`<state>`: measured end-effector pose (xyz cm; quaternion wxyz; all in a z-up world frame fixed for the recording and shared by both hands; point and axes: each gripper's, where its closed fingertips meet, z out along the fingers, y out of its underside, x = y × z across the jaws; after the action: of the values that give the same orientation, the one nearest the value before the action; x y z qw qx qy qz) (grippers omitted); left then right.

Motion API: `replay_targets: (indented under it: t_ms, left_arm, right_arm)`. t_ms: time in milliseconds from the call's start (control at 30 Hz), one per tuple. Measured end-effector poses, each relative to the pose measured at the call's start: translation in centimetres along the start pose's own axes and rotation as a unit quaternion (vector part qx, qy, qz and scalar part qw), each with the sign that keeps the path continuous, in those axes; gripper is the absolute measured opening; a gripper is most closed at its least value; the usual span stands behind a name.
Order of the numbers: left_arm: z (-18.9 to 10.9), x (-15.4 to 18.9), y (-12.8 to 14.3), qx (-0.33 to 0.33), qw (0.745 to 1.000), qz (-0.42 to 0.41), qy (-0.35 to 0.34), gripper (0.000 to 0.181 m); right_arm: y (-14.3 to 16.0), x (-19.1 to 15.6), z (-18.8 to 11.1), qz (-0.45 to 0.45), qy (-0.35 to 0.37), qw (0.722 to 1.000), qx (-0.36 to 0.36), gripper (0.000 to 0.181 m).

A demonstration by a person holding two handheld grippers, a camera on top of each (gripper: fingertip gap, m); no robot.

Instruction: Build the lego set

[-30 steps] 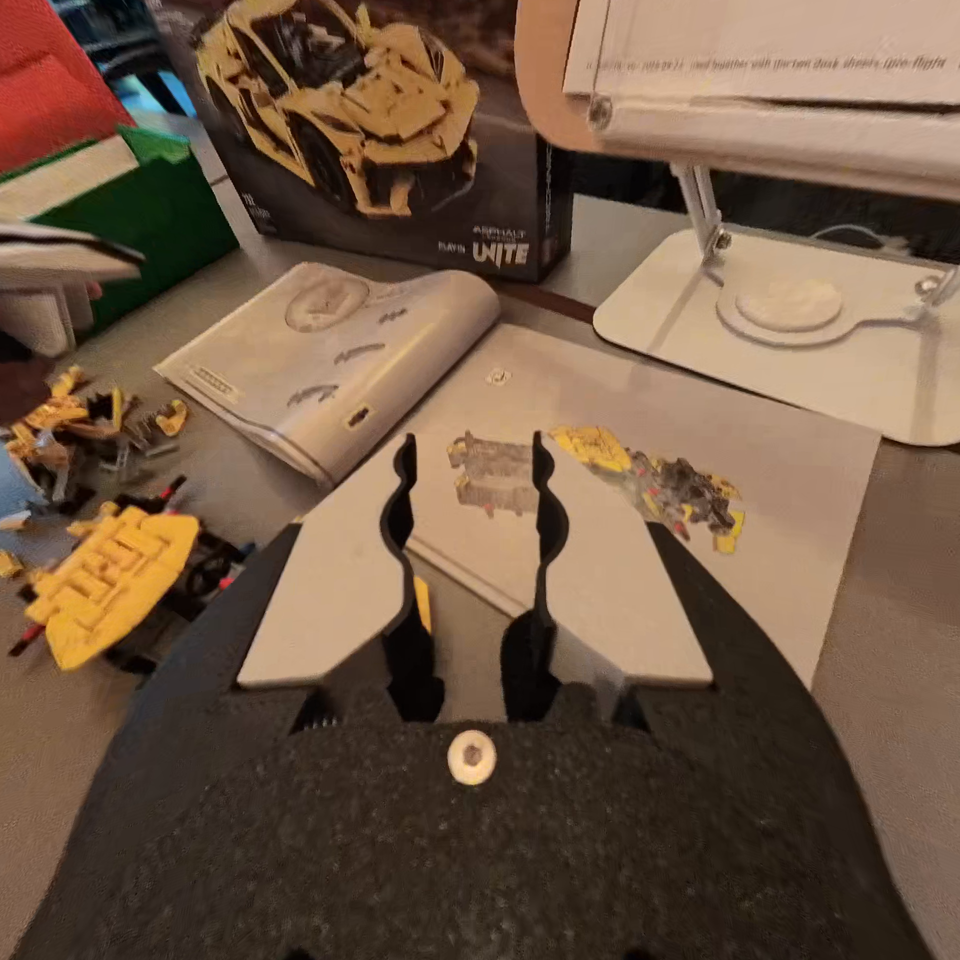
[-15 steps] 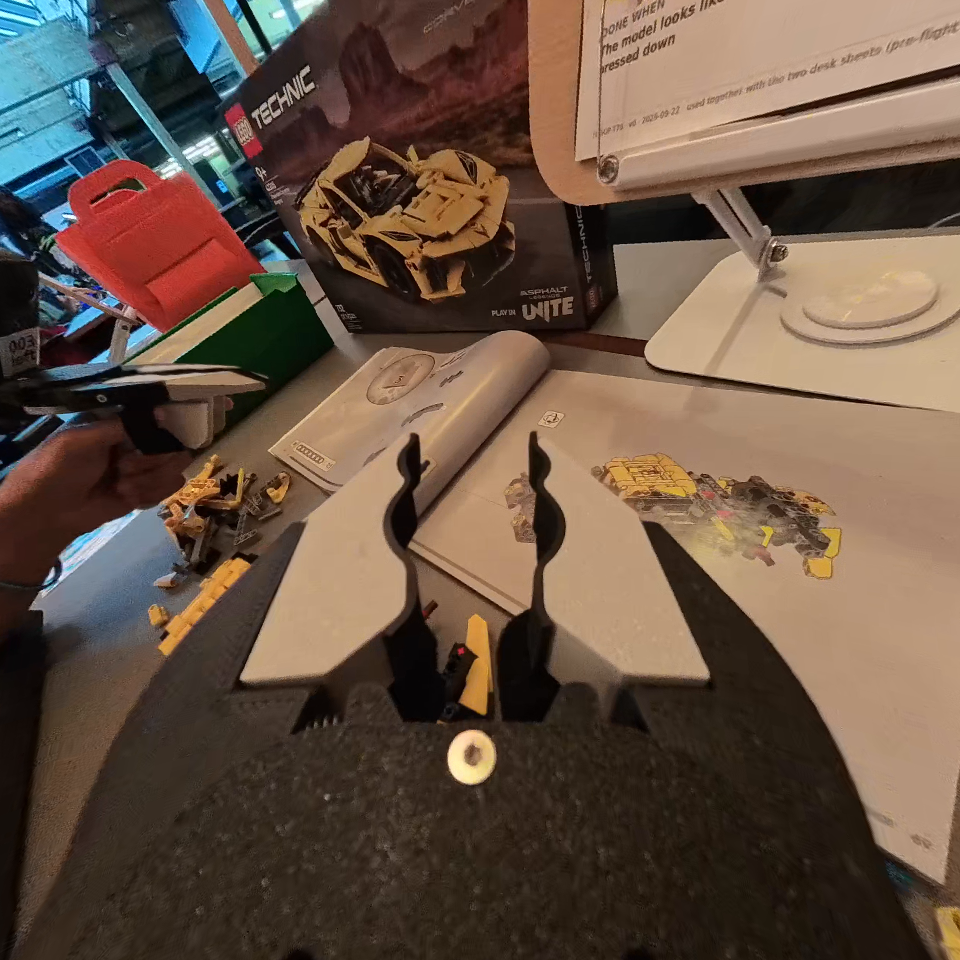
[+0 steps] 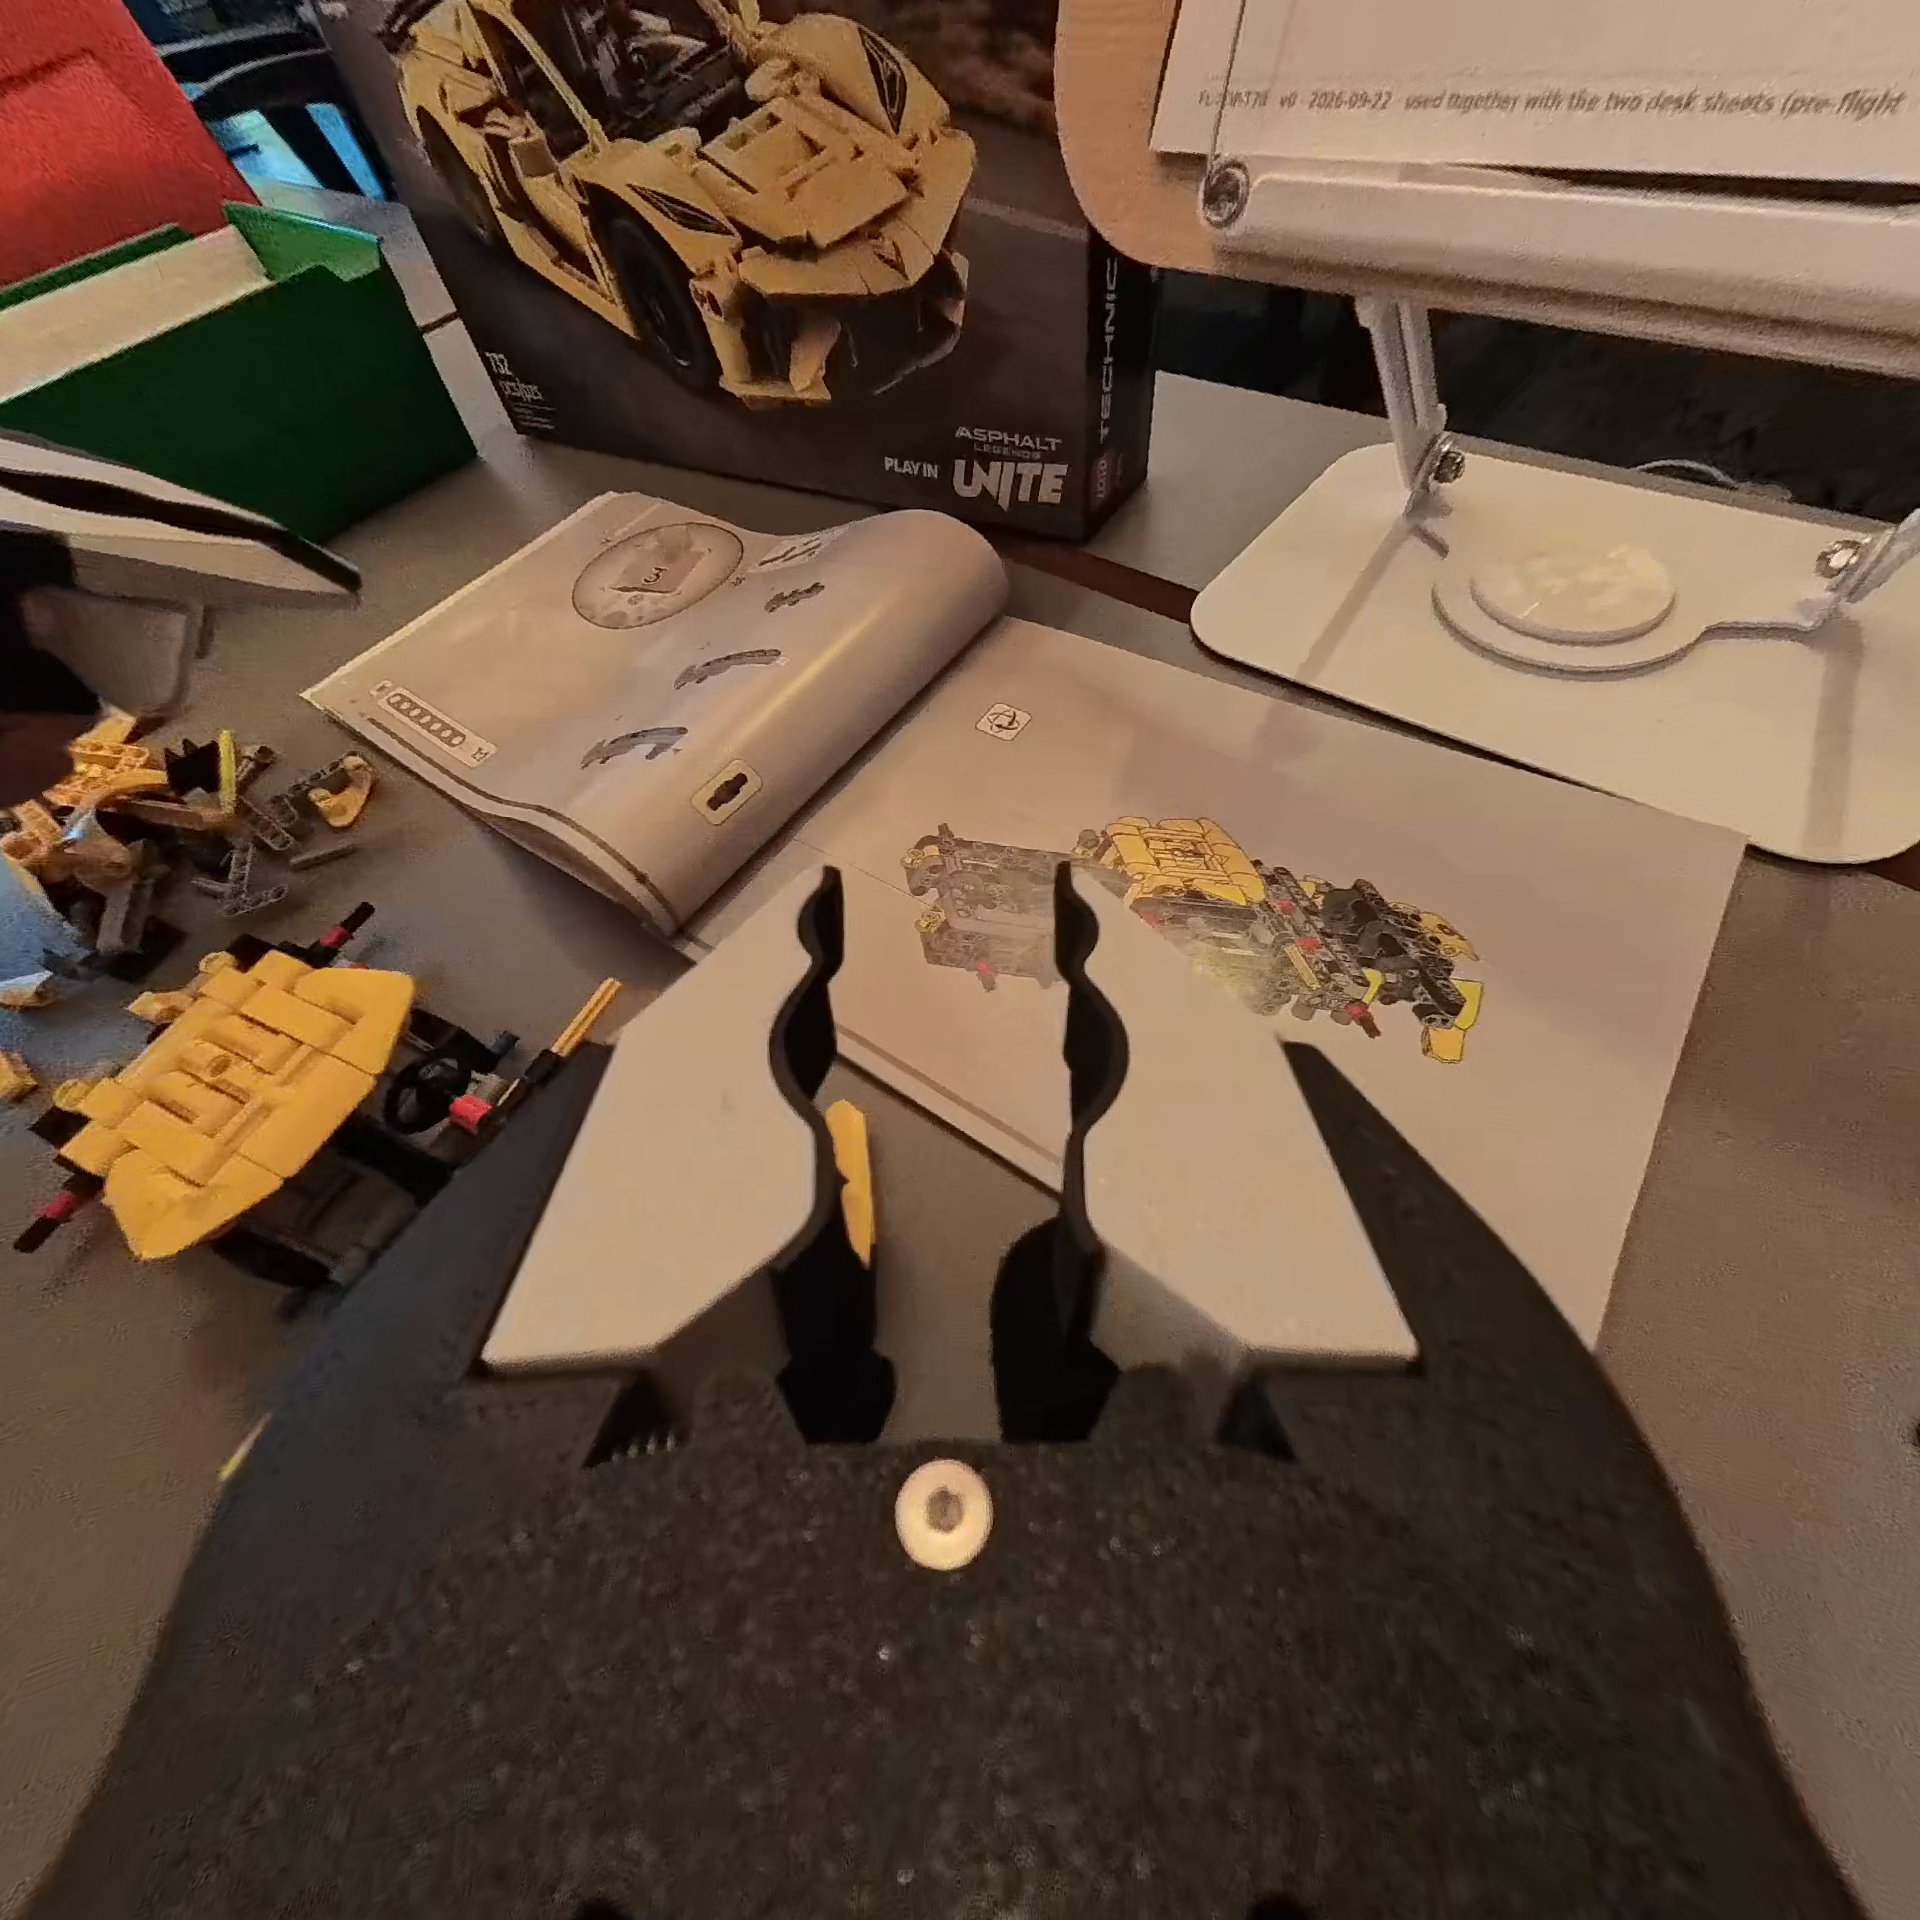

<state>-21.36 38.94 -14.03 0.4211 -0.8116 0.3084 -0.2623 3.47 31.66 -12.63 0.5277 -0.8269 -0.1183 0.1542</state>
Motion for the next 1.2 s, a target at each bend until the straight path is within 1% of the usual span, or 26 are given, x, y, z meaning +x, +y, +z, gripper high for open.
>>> replay_targets:
  t_ms: [133,233,367,433,533,600,667,700,767,800,833,933,1033,1100,1200]
  left_arm:
    - [0.5,-1.0,1.3,-0.03,0.999,-0.01,0.016,0.021]
    - [0.0,-2.0,0.6,-0.016,1.0,0.0,0.011,0.023]
    - [-1.1,-2.2,-0.9,0.02,0.999,-0.002,0.027,0.023]
    - [-1.4,-2.3,-0.9,0.019,0.999,-0.001,0.03,0.023]
    - [-2.4,-3.1,-1.2,0.02,0.999,0.036,0.013,0.023]
    - [-3.1,-2.6,-1.1,0.017,0.998,0.051,0.042,0.023]
    - [-3.8,-1.6,-0.2,-0.002,0.993,0.082,0.081,0.023]
    - [-4.3,-0.9,0.2,-0.008,0.99,0.101,0.102,0.024]
    - [-5.6,2.0,1.4,-0.028,0.974,0.118,0.189,0.025]
    - [-6.2,3.6,2.2,-0.049,0.963,0.122,0.236,0.025]
    - [-6.6,4.6,3.0,-0.076,0.953,0.133,0.261,0.025]
    - [-6.4,5.3,5.5,-0.156,0.934,0.202,0.248,0.026]
    - [-6.1,5.2,8.5,-0.223,0.902,0.291,0.228,0.026]
    - [-5.7,4.8,9.6,-0.243,0.888,0.324,0.22,0.026]
    - [-5.2,4.9,10.4,-0.258,0.874,0.336,0.238,0.027]
  right_arm:
    - [0.2,0.0,0.2,0.017,-0.008,1.0,-0.004,0.041]
    - [0.0,0.0,0.1,-0.001,0.003,1.0,-0.008,0.041]
    - [-0.7,-0.3,-0.3,-0.002,0.001,1.0,0.002,0.04]
    - [-0.7,-0.6,-0.3,0.005,-0.007,1.0,0.004,0.041]
    - [-0.6,-1.0,0.0,-0.001,-0.007,1.0,-0.003,0.041]
    - [-0.6,-1.5,0.2,-0.016,-0.006,1.0,-0.01,0.042]
    - [-0.5,-1.4,0.4,-0.027,0.003,1.0,-0.005,0.041]
    - [-0.3,-1.4,0.5,-0.026,0.002,1.0,-0.009,0.041]
    - [-0.1,-1.2,0.5,-0.022,-0.001,1.0,-0.014,0.042]
    - [-0.2,-1.1,0.4,-0.018,-0.001,1.0,-0.009,0.041]
    - [-0.3,-1.0,0.4,-0.009,-0.005,1.0,-0.004,0.042]
    - [-0.6,-1.0,0.2,0.016,-0.016,1.0,0.009,0.041]
    - [-0.6,-0.8,0.2,0.014,-0.014,1.0,0.007,0.041]
    - [-0.7,-0.7,0.2,0.017,-0.017,1.0,0.009,0.041]
    - [-0.6,-0.8,0.3,0.024,-0.024,0.999,0.01,0.041]
